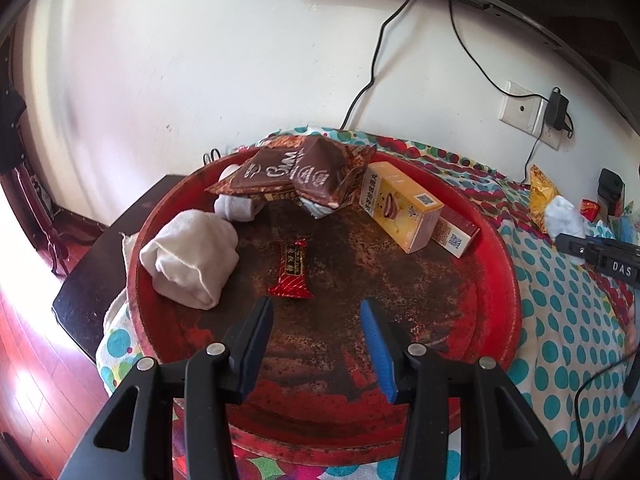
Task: Organize objects
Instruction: 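Drop the candy bar on the tray with the left gripper while the right carries the sock, then lower the white sock onto the tray and open the right gripper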
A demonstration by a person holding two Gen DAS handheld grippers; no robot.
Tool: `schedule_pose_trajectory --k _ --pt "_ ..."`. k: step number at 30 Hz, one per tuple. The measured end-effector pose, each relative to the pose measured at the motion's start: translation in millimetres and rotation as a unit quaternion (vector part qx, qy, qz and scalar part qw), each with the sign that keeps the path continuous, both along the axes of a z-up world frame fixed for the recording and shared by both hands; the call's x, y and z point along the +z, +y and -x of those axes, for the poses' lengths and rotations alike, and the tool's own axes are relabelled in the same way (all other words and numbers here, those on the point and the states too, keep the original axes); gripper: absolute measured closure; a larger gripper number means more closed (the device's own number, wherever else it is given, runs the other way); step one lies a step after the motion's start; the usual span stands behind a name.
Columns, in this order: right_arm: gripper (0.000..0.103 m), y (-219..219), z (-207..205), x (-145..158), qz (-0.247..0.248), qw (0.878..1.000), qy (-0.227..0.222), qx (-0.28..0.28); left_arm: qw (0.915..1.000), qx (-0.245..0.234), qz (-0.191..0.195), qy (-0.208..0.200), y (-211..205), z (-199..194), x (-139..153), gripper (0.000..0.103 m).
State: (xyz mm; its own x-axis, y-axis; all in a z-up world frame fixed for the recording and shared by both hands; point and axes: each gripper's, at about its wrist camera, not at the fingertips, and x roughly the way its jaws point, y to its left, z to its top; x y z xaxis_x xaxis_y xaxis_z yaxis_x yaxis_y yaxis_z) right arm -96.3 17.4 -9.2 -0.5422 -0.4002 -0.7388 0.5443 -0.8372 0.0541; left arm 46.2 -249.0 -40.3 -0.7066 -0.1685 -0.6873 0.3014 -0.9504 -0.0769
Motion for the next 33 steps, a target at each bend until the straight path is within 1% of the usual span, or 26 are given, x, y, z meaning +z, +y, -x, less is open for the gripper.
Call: schedule_pose_trajectory --k 5,11,13,18,28,33 --pt "0.073 -56 -23 -4 -0.008 0.998 -0.009 0.064 0.9999 0.013 -0.008 0.004 -8 -1 0 0.056" --pt "0.073 -115 -47 -12 -0.016 0.992 -0.016 0.128 0.9995 0.028 -0.017 0.006 -18 -3 1 0.056" --pt "0.073 -136 -51 -16 -0.028 0.988 -0.018 0.149 0.9993 0.032 -0.020 0.006 -20 -3 1 0.056" --pt "0.073 -175 -55 -27 -0.056 0.982 -0.024 0.181 0.9990 0.038 -0.024 0.007 -25 -4 1 0.056" --pt "0.073 -203 -36 -39 -0.069 0.981 -0.033 0.176 0.9982 0.049 -0.035 0.001 -34 -6 -3 0.056" --pt "0.071 -206 -34 -39 -0.064 0.982 -0.031 0.173 0.9982 0.049 -0.035 0.001 -34 -6 -3 0.056"
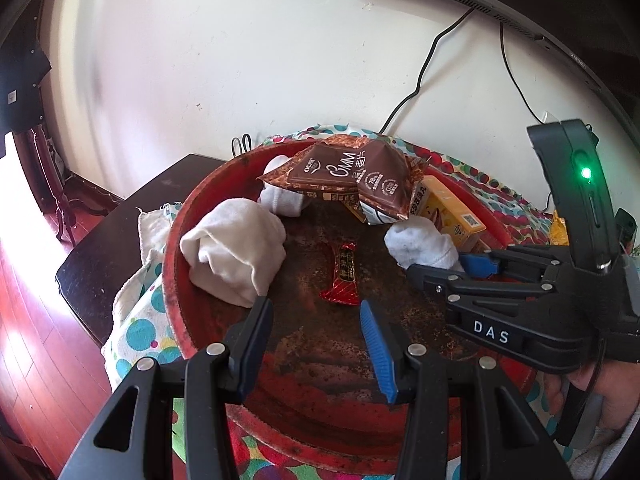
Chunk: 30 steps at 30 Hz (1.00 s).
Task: Organize objects
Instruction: 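Lower the white sock onto the tray and open the right gripper, then grasp the clear plastic-wrapped bundle on the bedspread with the right gripper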
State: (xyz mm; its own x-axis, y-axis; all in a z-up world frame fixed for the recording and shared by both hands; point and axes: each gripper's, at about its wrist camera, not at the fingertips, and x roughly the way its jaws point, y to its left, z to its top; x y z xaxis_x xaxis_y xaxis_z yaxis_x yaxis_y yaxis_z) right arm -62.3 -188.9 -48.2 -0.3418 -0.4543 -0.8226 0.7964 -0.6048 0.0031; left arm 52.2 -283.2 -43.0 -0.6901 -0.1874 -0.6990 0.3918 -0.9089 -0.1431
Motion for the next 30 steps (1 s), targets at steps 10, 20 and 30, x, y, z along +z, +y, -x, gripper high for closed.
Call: schedule_pose_trajectory --k 10,20,30 --pt "0.063 17 -7 12 0.036 0.999 -0.011 0.000 0.9998 -0.010 0.013 -0.008 6 3 -3 0.056" --pt "0.055 103 -8 42 0.093 0.994 0.008 -0.055 0.9993 -0.020 0.030 -0.014 17 6 -6 0.056" --pt "0.053 275 63 35 0.068 0.963 0.051 -0.254 0.9982 -0.031 0.047 -0.018 26 9 -8 0.056"
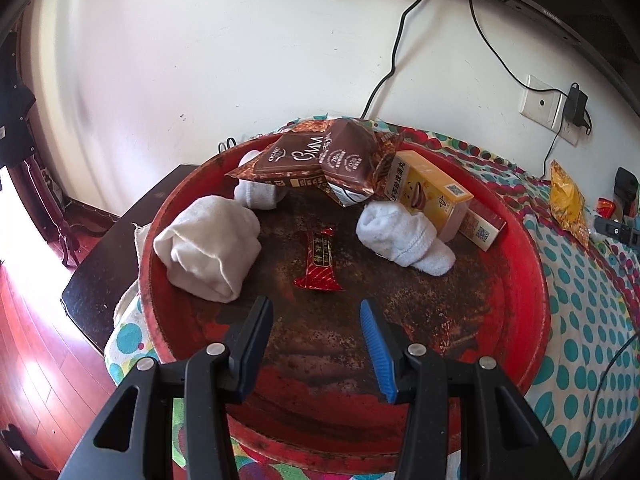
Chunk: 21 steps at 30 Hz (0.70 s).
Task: Organize objects
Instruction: 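Grasp the clear plastic-wrapped bundle on the bedspread with the right gripper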
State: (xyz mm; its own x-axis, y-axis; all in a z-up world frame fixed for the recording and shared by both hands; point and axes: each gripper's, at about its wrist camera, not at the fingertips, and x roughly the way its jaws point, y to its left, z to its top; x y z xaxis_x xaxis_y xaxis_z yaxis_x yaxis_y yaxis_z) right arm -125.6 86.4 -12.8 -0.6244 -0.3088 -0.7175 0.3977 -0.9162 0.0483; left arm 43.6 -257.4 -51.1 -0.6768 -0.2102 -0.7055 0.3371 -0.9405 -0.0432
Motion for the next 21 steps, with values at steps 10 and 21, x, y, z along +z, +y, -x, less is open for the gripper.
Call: schedule_pose_trajectory --k 10,21 --pt "0.053 92 64 -23 -0.052 0.996 -0.002 -0.076 0.9995 -0.017 0.015 0.020 15 0 4 0.056" --pt "0.053 87 103 -50 -0.075 0.997 -0.011 -0.027 0.9931 -0.102 0.048 0.031 57 7 10 0.056"
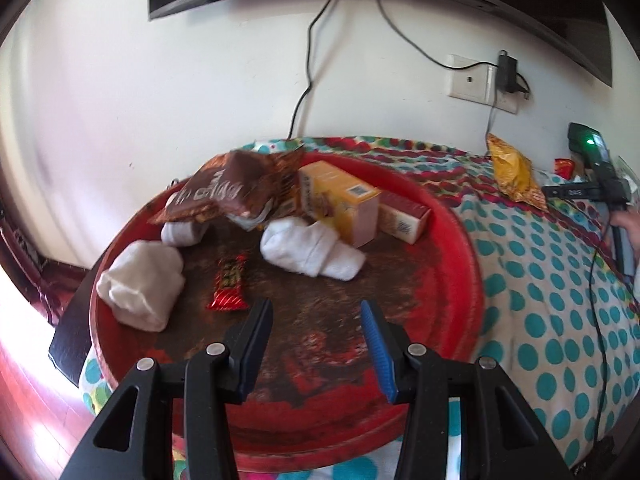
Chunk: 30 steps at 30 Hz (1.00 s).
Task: Organize objects
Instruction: 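Grasp the clear plastic-wrapped bundle on the bedspread with the right gripper, then grasp the yellow chip bag with the left gripper while the right gripper holds the plastic bundle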
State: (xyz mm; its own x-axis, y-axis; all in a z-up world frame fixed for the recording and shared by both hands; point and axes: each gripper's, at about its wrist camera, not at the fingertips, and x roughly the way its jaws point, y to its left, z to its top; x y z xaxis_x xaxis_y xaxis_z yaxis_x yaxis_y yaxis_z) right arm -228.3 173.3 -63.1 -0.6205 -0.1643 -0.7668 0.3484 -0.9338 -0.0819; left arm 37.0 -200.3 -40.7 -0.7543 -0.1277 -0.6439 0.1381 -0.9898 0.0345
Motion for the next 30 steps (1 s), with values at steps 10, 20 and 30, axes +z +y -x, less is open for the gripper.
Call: schedule_pose_trajectory --k 10,20,30 --pt "0.064 -6 -4 -6 0.025 1.000 -0.005 0.013 0.9993 -0.037 0.002 0.007 34 17 18 0.053" --pt "0.065 16 -47 -7 0.057 0.998 -0.026 -0.014 0.9934 -0.113 0.021 -0.009 98 52 34 0.046" --pt "0.065 43 -83 -3 0.079 0.996 -0.018 -0.043 0.9847 -0.161 -0.039 -0.055 159 155 30 0.045"
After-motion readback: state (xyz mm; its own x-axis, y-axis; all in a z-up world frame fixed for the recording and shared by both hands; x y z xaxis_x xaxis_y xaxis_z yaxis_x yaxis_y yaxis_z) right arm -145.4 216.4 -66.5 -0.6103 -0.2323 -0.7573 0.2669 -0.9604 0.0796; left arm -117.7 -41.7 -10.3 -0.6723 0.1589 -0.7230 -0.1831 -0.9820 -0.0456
